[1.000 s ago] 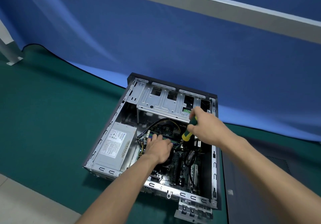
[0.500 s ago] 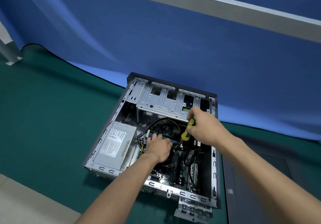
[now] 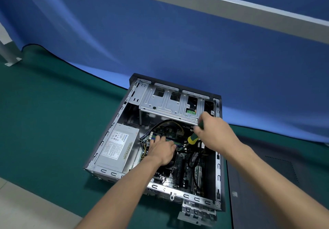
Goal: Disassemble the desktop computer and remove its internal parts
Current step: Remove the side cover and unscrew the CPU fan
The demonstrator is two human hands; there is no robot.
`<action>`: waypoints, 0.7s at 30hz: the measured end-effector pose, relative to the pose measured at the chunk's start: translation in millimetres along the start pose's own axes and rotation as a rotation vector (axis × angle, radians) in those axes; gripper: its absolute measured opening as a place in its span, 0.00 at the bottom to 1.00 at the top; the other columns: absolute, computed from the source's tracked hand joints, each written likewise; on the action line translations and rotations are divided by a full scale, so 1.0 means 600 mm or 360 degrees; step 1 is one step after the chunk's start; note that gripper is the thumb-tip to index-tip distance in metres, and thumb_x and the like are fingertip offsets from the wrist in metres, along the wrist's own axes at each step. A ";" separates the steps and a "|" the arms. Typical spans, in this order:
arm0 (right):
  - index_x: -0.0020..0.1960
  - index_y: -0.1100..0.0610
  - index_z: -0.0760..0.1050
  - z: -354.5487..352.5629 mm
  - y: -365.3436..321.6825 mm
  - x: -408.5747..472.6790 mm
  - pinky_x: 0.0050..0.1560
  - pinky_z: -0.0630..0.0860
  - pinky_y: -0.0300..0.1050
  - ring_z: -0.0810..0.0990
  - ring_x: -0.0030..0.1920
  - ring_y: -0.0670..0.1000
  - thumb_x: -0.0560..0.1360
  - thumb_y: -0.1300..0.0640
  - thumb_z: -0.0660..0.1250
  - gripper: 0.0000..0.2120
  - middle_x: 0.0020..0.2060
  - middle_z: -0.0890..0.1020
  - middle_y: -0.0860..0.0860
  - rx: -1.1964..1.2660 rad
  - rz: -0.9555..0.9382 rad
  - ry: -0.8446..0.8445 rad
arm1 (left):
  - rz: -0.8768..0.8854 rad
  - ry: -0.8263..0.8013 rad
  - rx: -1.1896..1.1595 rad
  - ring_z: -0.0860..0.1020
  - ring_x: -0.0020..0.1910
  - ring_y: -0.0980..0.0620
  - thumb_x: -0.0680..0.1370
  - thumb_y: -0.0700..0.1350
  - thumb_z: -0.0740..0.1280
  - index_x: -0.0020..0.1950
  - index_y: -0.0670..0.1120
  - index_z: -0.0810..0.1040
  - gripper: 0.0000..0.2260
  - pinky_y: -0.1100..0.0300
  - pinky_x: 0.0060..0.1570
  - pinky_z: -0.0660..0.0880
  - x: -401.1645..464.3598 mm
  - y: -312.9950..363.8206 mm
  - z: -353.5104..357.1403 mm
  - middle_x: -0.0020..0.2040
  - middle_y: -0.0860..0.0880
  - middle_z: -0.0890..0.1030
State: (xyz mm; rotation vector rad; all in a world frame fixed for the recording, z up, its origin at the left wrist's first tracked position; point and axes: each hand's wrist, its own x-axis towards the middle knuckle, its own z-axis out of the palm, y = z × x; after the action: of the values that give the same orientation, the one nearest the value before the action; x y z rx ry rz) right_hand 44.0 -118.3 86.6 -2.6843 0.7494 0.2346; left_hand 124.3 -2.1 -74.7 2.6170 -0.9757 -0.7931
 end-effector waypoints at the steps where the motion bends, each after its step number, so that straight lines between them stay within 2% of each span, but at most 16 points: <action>1: 0.51 0.54 0.67 0.000 0.000 0.001 0.33 0.65 0.44 0.73 0.36 0.51 0.77 0.55 0.62 0.06 0.41 0.76 0.51 0.0121 -0.0034 -0.0070 | -0.0001 0.0005 0.0002 0.64 0.60 0.45 0.82 0.53 0.48 0.57 0.49 0.75 0.18 0.49 0.61 0.59 0.000 0.000 0.000 0.59 0.43 0.72; 3: 0.51 0.53 0.66 0.000 -0.001 -0.002 0.36 0.67 0.44 0.74 0.39 0.52 0.76 0.54 0.64 0.08 0.44 0.76 0.51 0.0150 -0.0035 -0.0073 | 0.0001 0.0007 0.0006 0.64 0.60 0.44 0.82 0.53 0.48 0.58 0.49 0.75 0.18 0.49 0.61 0.59 0.000 -0.001 -0.001 0.59 0.43 0.72; 6: 0.50 0.55 0.66 0.005 0.005 -0.010 0.34 0.67 0.46 0.76 0.40 0.56 0.77 0.45 0.62 0.14 0.39 0.77 0.51 -0.0052 0.0041 0.0132 | 0.0000 0.0001 -0.0003 0.64 0.61 0.44 0.82 0.54 0.48 0.59 0.49 0.74 0.18 0.49 0.61 0.59 0.001 0.000 0.001 0.60 0.43 0.72; 10: 0.43 0.56 0.68 0.014 0.020 -0.023 0.29 0.66 0.45 0.75 0.34 0.54 0.76 0.50 0.61 0.09 0.34 0.77 0.50 0.0021 -0.0013 0.0300 | -0.0001 0.0004 -0.0003 0.64 0.60 0.45 0.82 0.54 0.48 0.58 0.49 0.75 0.18 0.49 0.61 0.59 0.002 -0.002 0.001 0.59 0.44 0.72; 13: 0.41 0.55 0.69 0.015 0.025 -0.035 0.27 0.67 0.43 0.74 0.30 0.52 0.73 0.51 0.64 0.08 0.29 0.77 0.49 0.0106 -0.0043 0.0333 | -0.0004 -0.0001 -0.0012 0.64 0.60 0.45 0.82 0.53 0.48 0.57 0.49 0.75 0.18 0.50 0.61 0.59 0.001 -0.002 0.000 0.59 0.44 0.72; 17: 0.41 0.54 0.70 0.024 0.024 -0.042 0.25 0.62 0.42 0.71 0.28 0.49 0.73 0.50 0.64 0.08 0.28 0.75 0.47 0.0144 -0.0072 0.0317 | -0.0012 0.0005 0.0024 0.64 0.60 0.45 0.82 0.53 0.48 0.60 0.48 0.74 0.18 0.49 0.61 0.59 0.001 0.000 0.001 0.60 0.43 0.71; 21: 0.43 0.55 0.70 0.033 0.024 -0.043 0.26 0.61 0.42 0.70 0.29 0.50 0.74 0.50 0.63 0.08 0.29 0.75 0.48 0.0133 -0.0082 0.0293 | -0.0013 -0.0002 0.0042 0.64 0.61 0.45 0.82 0.53 0.47 0.61 0.48 0.73 0.19 0.49 0.63 0.59 0.000 0.001 0.000 0.61 0.43 0.71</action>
State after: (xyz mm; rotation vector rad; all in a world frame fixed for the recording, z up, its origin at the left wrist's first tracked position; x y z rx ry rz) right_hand 13.2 -110.6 70.2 -2.6665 0.7243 -0.0563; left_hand 123.9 -2.6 -74.2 2.6452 -0.9828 -0.7890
